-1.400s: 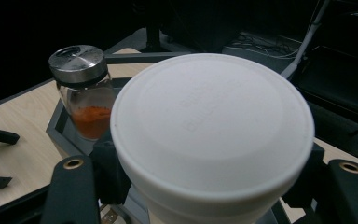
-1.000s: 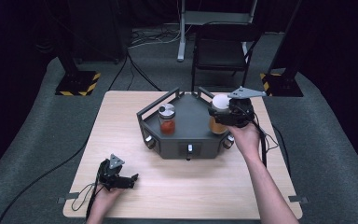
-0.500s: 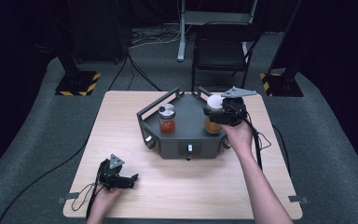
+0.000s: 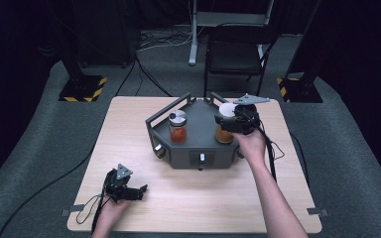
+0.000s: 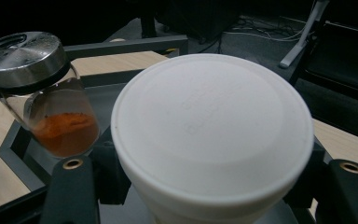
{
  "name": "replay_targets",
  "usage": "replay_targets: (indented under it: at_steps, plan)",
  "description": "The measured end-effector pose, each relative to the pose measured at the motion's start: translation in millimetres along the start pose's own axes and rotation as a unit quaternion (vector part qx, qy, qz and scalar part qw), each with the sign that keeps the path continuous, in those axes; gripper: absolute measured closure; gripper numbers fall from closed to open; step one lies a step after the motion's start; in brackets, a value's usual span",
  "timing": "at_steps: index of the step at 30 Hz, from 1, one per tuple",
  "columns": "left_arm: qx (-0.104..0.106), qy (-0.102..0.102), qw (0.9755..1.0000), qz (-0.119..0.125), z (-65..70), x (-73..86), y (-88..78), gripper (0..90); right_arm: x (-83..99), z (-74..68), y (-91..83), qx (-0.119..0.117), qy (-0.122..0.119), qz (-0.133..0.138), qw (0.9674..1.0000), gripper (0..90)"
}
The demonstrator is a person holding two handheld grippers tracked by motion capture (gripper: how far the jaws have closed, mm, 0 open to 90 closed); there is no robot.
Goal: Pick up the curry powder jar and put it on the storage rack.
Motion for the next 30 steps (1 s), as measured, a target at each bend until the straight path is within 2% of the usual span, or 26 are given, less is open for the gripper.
replay_targets:
  at_steps: [3, 7, 16, 18, 23, 30]
  plan:
    - [0.000, 0.000, 1.0000, 0.000, 0.0, 0.0, 0.0, 0.2, 1.9, 1.2, -2.0, 0.001, 0.002, 0.007, 1.0000, 32.1]
    - [0.000, 0.000, 1.0000, 0.000, 0.0, 0.0, 0.0, 0.2, 2.6, 0.8, -6.2, 0.004, 0.000, 0.012, 0.9999, 23.9]
    - [0.000, 0.000, 1.0000, 0.000, 0.3, 0.0, -0.1, 0.2, 3.0, -1.4, -18.6, 0.010, -0.020, 0.003, 0.9998, 15.6]
    - [0.000, 0.000, 1.0000, 0.000, 0.3, 0.0, -0.1, 0.2, 5.2, 1.3, -21.7, 0.004, -0.013, 0.000, 0.9999, 14.7]
    - [0.000, 0.000, 1.0000, 0.000, 0.3, 0.0, -0.1, 0.2, 14.2, 7.0, -27.6, 0.006, -0.008, -0.011, 0.9999, 12.7]
    - [0.000, 0.000, 1.0000, 0.000, 0.2, 0.0, 0.0, 0.2, 27.9, 18.1, -37.2, 0.009, -0.002, -0.009, 0.9999, 9.5]
Point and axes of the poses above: each handheld gripper's, and its own axes: y roughly forward along the jaws, x roughly out of its underside, z roughly to its right, the point moved 5 cm from there along y, roughly forward along the jaws, and after that the axes turned 4 degrees about y, right-handed, at the moved point
